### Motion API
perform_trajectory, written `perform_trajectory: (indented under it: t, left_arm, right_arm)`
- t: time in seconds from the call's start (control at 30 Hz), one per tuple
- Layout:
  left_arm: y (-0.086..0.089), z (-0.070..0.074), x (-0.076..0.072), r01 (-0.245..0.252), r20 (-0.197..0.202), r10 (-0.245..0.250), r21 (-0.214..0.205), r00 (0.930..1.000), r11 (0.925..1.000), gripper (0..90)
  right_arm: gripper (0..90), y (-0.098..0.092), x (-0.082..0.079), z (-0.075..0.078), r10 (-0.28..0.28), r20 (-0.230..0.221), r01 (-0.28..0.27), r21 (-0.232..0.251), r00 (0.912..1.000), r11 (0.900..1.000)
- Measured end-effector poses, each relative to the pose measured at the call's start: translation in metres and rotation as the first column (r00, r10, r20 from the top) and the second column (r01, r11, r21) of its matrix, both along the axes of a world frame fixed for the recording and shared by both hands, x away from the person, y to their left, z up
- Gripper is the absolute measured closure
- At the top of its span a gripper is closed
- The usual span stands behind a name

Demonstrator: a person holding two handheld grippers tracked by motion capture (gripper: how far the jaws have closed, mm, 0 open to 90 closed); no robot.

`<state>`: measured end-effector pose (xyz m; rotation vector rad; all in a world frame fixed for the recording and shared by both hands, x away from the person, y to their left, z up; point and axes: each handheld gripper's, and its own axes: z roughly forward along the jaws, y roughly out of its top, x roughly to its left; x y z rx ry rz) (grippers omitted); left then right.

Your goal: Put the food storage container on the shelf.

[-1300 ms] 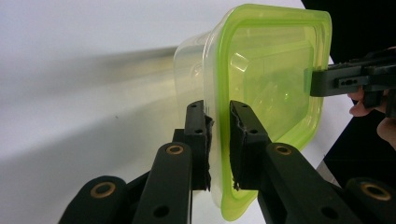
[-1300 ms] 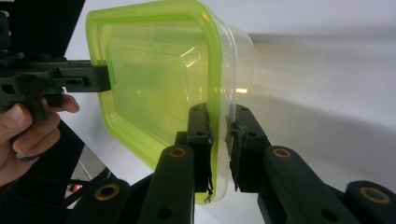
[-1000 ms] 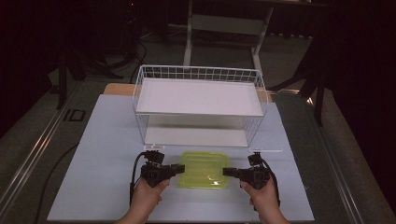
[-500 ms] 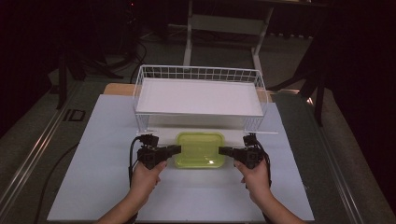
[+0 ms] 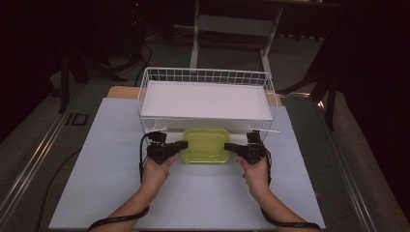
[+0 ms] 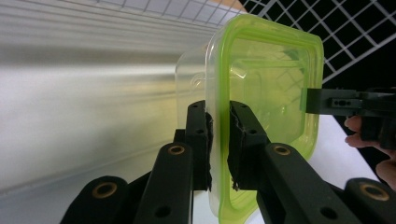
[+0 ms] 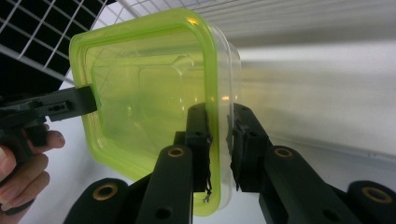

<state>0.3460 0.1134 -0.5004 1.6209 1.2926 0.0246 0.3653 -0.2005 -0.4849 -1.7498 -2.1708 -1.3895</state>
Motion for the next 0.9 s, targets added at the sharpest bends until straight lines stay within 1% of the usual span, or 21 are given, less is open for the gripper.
perform_trajectory:
  t: [0.03,0.07,0.1,0.17,0.2,0.27,0.3,0.37,0.4,0.47,0.5,0.57,0.63,0.67,0.7,0.73,0.77,0.9]
  left_arm:
    - [0.0,-0.002,0.003,-0.015,-0.005,0.015,0.002,0.9999,0.9999,80.3]
    - [0.0,-0.002,0.003,-0.015,-0.005,0.015,0.002,0.9999,0.9999,80.3]
    - [0.0,-0.004,0.007,-0.013,-0.014,0.013,0.007,0.9998,0.9999,80.3]
    - [-0.001,-0.005,0.009,-0.012,0.002,0.012,0.012,0.9999,0.9999,80.3]
    - [-0.001,-0.006,0.01,-0.012,-0.001,0.012,0.014,0.9999,0.9998,80.3]
    - [-0.001,-0.009,0.014,-0.022,-0.004,0.022,0.005,0.9997,0.9997,80.3]
    - [-0.001,-0.01,0.015,-0.027,-0.009,0.027,0.009,0.9996,0.9996,80.2]
    - [-0.001,-0.014,0.016,-0.038,-0.013,0.038,0.006,0.9992,0.9993,80.0]
    - [-0.001,-0.015,0.017,-0.04,-0.016,0.04,-0.007,0.9991,0.9992,79.9]
    - [-0.002,-0.014,0.017,-0.04,-0.005,0.04,0.002,0.9992,0.9992,79.9]
    - [-0.002,-0.015,0.018,-0.039,-0.009,0.039,-0.009,0.9992,0.9992,79.9]
    - [-0.001,-0.016,0.02,-0.037,-0.007,0.036,-0.022,0.9993,0.9991,79.8]
    - [-0.001,-0.018,0.023,-0.039,0.008,0.039,-0.031,0.9992,0.9987,78.9]
    - [-0.001,-0.018,0.023,-0.039,0.008,0.039,-0.031,0.9992,0.9987,78.2]
    - [-0.001,-0.02,0.024,-0.046,0.023,0.046,-0.032,0.9987,0.9984,78.2]
    - [-0.001,-0.02,0.025,-0.048,0.03,0.049,-0.031,0.9983,0.9983,76.7]
    - [-0.002,-0.021,0.026,-0.045,0.033,0.046,-0.036,0.9984,0.9984,76.2]
    - [-0.004,-0.022,0.029,-0.046,0.072,0.046,0.003,0.9963,0.9989,73.2]
  right_arm:
    - [78.6,0.001,0.001,-0.001,-0.007,0.0,0.007,0.002,1.0,1.0]
    - [78.6,0.001,0.001,-0.001,-0.007,0.0,0.007,0.002,1.0,1.0]
    - [78.5,0.002,0.003,-0.005,-0.019,0.001,0.019,-0.002,0.9998,0.9998]
    - [78.3,0.002,0.005,-0.008,-0.024,-0.002,0.024,0.004,0.9997,0.9997]
    - [78.3,0.002,0.006,-0.009,-0.028,-0.001,0.028,0.004,0.9996,0.9996]
    - [78.3,0.003,0.008,-0.01,-0.033,-0.003,0.033,0.0,0.9994,0.9994]
    - [78.3,0.004,0.009,-0.01,-0.038,-0.003,0.038,-0.003,0.9993,0.9993]
    - [78.3,0.006,0.011,-0.011,-0.043,-0.005,0.042,-0.015,0.9991,0.999]
    - [78.2,0.006,0.011,-0.012,-0.044,0.003,0.044,-0.024,0.999,0.9987]
    - [78.2,0.006,0.013,-0.013,-0.044,0.011,0.045,-0.027,0.999,0.9987]
    - [78.1,0.006,0.013,-0.014,-0.047,0.013,0.047,-0.022,0.9988,0.9986]
    - [77.7,0.005,0.015,-0.014,-0.049,0.032,0.049,-0.024,0.9983,0.9985]
    - [75.8,0.007,0.016,-0.014,-0.055,0.048,0.057,-0.027,0.9973,0.998]
    - [75.8,0.007,0.016,-0.014,-0.055,0.048,0.057,-0.027,0.9973,0.998]
    - [74.9,0.008,0.017,-0.014,-0.057,0.057,0.059,-0.036,0.9967,0.9976]
    - [73.9,0.009,0.018,-0.015,-0.057,0.071,0.06,-0.041,0.9958,0.9973]
    - [73.2,0.009,0.019,-0.015,-0.057,0.075,0.06,-0.041,0.9955,0.9974]
    - [70.9,0.01,0.02,-0.015,-0.057,0.106,0.065,-0.07,0.9927,0.9955]
